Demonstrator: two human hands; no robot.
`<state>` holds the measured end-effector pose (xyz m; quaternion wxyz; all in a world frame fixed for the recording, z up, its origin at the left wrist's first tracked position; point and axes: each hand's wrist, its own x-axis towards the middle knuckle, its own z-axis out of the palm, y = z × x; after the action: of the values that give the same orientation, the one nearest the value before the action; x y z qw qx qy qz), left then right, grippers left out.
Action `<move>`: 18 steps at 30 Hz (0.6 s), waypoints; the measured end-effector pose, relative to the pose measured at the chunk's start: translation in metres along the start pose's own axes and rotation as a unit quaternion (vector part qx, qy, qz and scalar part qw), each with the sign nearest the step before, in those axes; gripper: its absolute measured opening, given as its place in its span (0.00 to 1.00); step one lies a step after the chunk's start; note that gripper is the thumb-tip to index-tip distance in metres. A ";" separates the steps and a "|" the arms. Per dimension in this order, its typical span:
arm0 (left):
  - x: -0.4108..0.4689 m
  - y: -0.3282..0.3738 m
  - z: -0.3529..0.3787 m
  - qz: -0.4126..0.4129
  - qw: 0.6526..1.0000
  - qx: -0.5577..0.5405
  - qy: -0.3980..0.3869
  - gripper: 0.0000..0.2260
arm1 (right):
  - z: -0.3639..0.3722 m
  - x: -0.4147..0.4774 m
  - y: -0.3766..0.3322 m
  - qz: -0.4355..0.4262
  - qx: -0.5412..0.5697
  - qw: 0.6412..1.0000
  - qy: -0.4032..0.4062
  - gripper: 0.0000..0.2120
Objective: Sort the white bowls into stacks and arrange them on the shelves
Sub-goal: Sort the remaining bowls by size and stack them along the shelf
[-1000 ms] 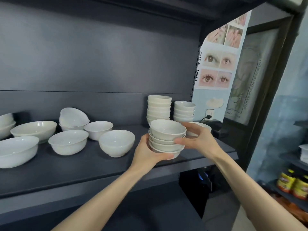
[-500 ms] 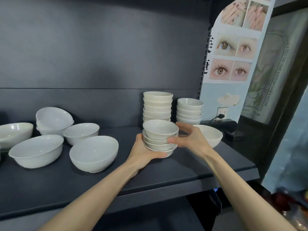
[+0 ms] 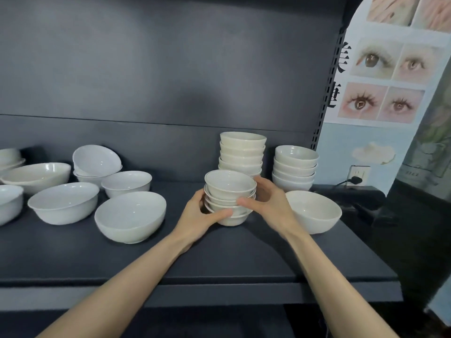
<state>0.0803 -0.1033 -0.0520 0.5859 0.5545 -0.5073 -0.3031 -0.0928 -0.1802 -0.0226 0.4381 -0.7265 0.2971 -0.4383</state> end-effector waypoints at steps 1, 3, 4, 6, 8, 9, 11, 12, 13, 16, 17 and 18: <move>0.001 -0.002 -0.001 0.002 1.000 0.001 0.005 0.34 | 0.001 -0.001 0.002 -0.007 0.008 1.000 0.005 0.23; 0.003 -0.004 0.001 0.005 1.000 -0.002 0.013 0.30 | 0.002 -0.002 0.006 -0.019 0.028 0.999 0.011 0.24; 0.003 -0.005 0.001 0.008 1.000 -0.007 0.016 0.29 | 0.003 -0.002 0.007 -0.026 0.036 0.999 0.010 0.24; 0.004 -0.006 0.001 0.011 1.000 -0.017 0.018 0.29 | 0.003 -0.001 0.008 -0.036 0.051 0.998 0.006 0.23; 0.006 -0.007 0.001 0.015 0.999 -0.022 0.023 0.29 | 0.003 -0.001 0.008 -0.037 0.064 0.997 0.006 0.23; 0.007 -0.008 0.001 0.015 0.999 -0.023 0.026 0.29 | 0.003 -0.001 0.007 -0.037 0.068 0.997 0.008 0.23; 0.008 -0.010 0.001 0.014 0.999 -0.025 0.033 0.29 | 0.004 -0.001 0.007 -0.036 0.068 0.997 0.014 0.23; 0.009 -0.011 0.001 0.014 0.999 -0.025 0.036 0.30 | 0.004 -0.001 0.007 -0.036 0.068 0.997 0.016 0.23; 0.009 -0.011 0.001 0.014 0.999 -0.024 0.040 0.30 | 0.004 -0.001 0.007 -0.037 0.071 0.997 0.018 0.23; 0.010 -0.013 0.000 0.019 0.999 -0.012 0.047 0.31 | 0.003 -0.002 0.007 -0.035 0.084 0.996 0.016 0.24; 0.010 -0.013 0.000 0.022 0.999 -0.010 0.048 0.32 | 0.003 -0.002 0.008 -0.033 0.088 0.995 0.016 0.24; 0.010 -0.013 0.000 0.025 0.998 -0.007 0.049 0.33 | 0.003 -0.002 0.008 -0.031 0.091 0.995 0.019 0.25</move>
<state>0.0863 -0.1151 -0.0614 0.6210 0.5517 -0.4900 -0.2641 -0.0914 -0.1804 -0.0313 0.4828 -0.6843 0.2413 -0.4903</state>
